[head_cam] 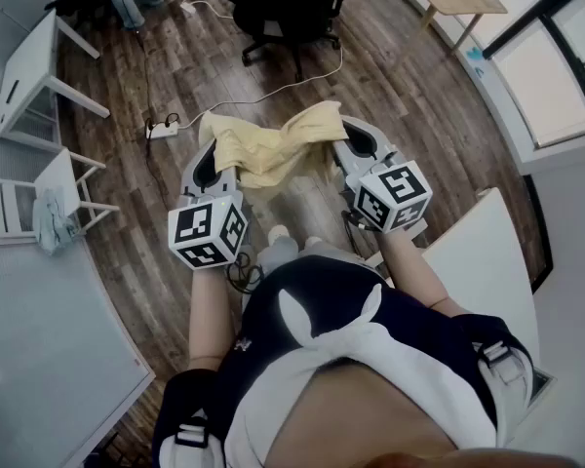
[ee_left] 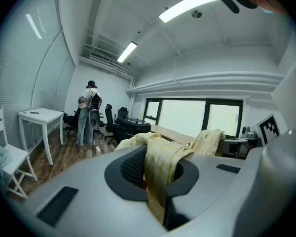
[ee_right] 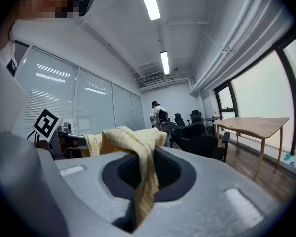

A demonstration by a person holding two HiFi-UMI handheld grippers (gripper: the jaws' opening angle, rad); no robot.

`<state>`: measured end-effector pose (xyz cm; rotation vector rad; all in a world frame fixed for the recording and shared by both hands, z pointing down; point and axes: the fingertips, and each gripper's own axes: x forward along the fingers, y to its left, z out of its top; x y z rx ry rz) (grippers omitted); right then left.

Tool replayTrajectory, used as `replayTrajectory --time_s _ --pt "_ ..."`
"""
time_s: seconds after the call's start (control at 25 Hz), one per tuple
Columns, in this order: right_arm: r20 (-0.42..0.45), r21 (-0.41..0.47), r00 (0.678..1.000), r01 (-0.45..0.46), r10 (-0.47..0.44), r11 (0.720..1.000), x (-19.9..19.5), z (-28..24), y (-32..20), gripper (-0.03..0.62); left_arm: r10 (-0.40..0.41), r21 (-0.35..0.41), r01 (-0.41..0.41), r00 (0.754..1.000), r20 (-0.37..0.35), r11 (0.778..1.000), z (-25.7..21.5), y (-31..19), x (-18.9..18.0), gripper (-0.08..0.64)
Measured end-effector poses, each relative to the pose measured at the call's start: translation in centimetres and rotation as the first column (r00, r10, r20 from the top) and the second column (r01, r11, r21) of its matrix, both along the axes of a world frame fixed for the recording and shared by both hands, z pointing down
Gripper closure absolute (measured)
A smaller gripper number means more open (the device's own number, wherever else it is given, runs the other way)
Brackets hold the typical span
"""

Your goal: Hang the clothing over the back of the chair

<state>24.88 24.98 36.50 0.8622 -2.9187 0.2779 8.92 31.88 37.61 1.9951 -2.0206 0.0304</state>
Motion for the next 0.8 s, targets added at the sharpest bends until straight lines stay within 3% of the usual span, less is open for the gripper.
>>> replayTrajectory --time_s 0.8 --pt "0.002 0.007 0.998 -0.056 0.056 0.998 -6.8 1.0 -0.6 0.571 0.047 0.01 -0.047 0.998 -0.035 0.999 1.1 -1.3 -7.0 0.538"
